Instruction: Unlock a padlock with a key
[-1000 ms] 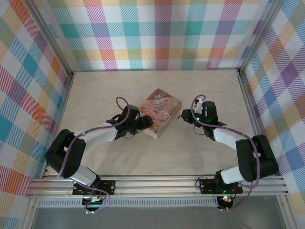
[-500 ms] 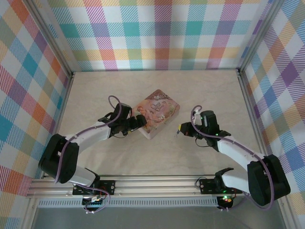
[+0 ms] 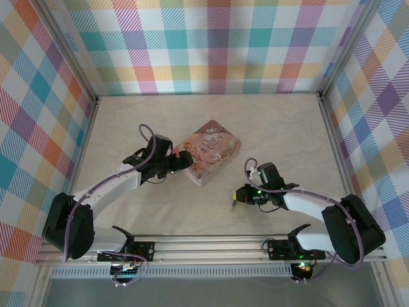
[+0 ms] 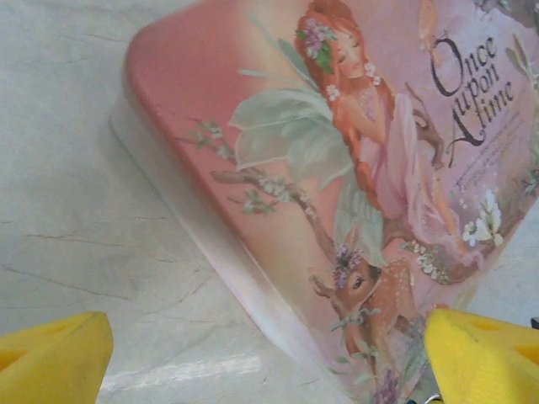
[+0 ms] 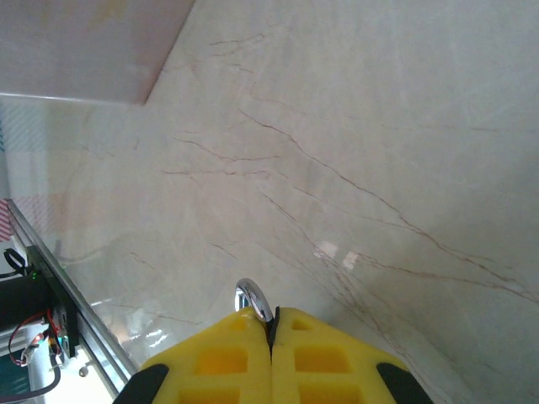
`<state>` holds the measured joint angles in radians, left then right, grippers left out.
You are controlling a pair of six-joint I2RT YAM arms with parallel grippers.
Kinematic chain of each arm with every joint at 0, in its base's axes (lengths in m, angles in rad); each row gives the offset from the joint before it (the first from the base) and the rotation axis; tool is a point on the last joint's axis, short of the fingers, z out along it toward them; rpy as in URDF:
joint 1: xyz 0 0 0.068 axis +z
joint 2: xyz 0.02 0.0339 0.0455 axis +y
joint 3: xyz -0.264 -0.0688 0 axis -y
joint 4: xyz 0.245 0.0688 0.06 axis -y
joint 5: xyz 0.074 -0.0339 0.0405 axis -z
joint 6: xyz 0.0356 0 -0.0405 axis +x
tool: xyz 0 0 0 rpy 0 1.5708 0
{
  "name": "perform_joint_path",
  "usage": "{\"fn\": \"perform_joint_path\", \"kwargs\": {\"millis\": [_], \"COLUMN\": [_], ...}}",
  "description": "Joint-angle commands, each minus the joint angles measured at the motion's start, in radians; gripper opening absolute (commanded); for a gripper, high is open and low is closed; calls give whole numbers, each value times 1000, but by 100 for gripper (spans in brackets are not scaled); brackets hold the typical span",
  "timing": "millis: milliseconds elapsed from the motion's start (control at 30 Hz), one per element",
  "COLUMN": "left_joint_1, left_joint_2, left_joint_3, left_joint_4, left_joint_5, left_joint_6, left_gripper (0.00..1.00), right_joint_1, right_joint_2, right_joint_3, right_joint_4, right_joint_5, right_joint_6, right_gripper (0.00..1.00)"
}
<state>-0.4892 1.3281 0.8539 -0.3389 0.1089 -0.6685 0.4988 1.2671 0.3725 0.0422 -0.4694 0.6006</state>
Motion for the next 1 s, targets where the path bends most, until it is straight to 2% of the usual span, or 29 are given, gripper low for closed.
{"fn": "perform_joint_path", "kwargs": {"millis": [0, 400, 667, 800, 967], "left_joint_1": [7, 47, 97, 129, 187], "left_joint_2": [-29, -39, -95, -150, -248], "left_joint_3": [35, 47, 47, 45, 26], "left_joint_4": [-62, -111, -136, -173, -204], "left_joint_5": [-48, -90, -108, -187, -327], "left_joint_6": [25, 18, 18, 23, 44], "left_gripper": [95, 97, 97, 100, 100], "right_joint_1": [3, -26, -46, -78, -202], "right_joint_2": [0, -126, -210, -279, -373], "right_joint_3": [-7, 16, 91, 138, 163], "right_joint_4": [-24, -173, -223, -249, -230], "right_joint_5": [37, 196, 246, 320, 388], "right_joint_6": [-26, -61, -60, -88, -140], "right_gripper": [3, 28, 33, 45, 64]}}
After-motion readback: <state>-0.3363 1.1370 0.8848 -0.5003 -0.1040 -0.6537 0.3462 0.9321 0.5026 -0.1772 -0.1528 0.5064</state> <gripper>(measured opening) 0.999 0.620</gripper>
